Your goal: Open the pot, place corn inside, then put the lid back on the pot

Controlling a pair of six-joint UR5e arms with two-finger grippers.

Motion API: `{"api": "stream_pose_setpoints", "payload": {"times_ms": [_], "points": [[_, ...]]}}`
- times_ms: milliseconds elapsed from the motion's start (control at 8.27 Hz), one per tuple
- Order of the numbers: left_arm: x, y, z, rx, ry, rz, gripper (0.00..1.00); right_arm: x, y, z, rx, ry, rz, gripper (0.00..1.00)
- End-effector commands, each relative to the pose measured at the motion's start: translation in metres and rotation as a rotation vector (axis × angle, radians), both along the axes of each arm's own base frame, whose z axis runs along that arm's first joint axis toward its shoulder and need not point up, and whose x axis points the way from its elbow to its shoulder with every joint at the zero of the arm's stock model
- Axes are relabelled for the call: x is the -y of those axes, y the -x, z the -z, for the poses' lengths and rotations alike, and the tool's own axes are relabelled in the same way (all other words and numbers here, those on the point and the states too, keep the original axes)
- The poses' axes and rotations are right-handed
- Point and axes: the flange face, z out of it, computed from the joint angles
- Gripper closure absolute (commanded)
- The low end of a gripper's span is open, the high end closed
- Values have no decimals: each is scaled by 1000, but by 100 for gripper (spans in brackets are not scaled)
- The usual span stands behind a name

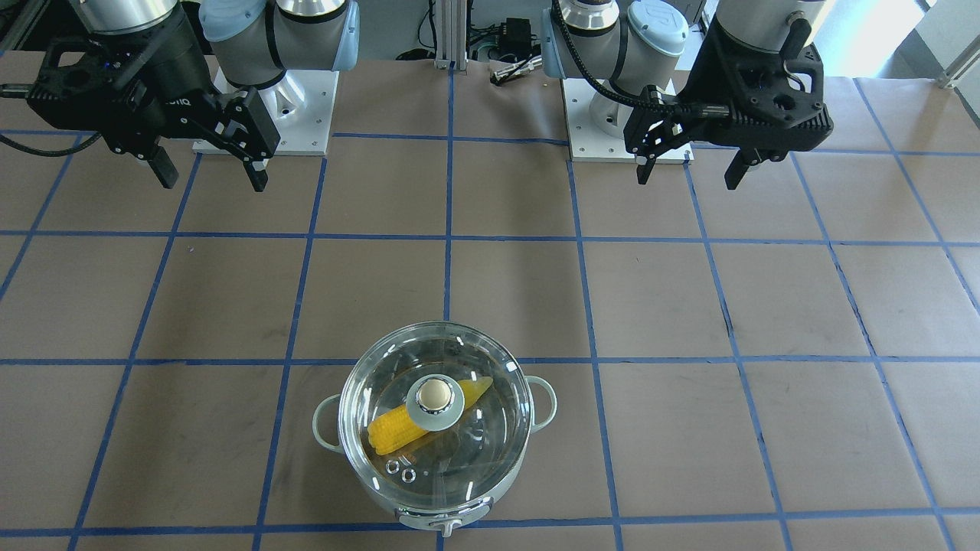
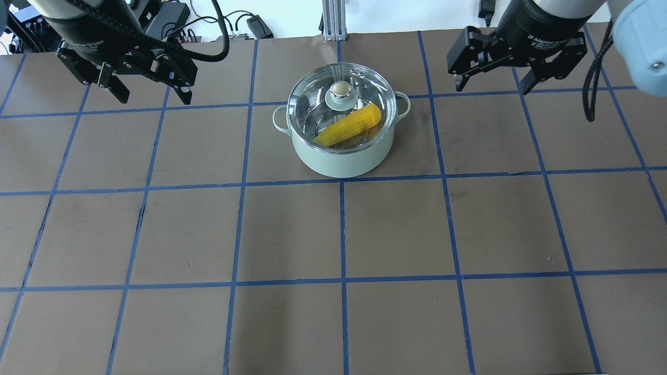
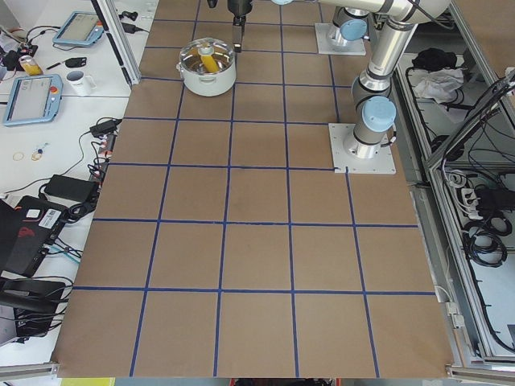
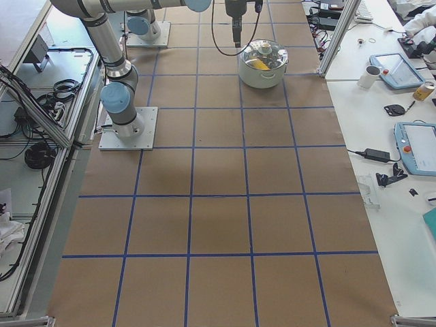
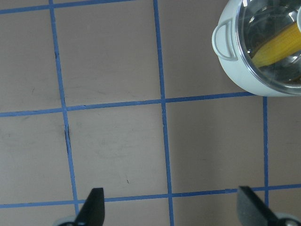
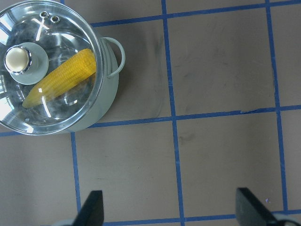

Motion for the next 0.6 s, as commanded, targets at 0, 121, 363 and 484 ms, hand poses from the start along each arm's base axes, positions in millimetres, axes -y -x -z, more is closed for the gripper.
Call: {"api": "stream_pose_setpoints", "payload": {"times_ms": [0,121,363,484], "points": [[3,0,2,-1,-5,0,0,0,0,0,0,0,-2,0],[3,0,3,-1,-5,0,0,0,0,0,0,0,-2,0],[3,0,3,-1,-5,0,0,0,-1,1,-1,0,-13,0],[8,-2,7,-1,-12,-5,0,0,-1,1,-3,1,-20,0]]}}
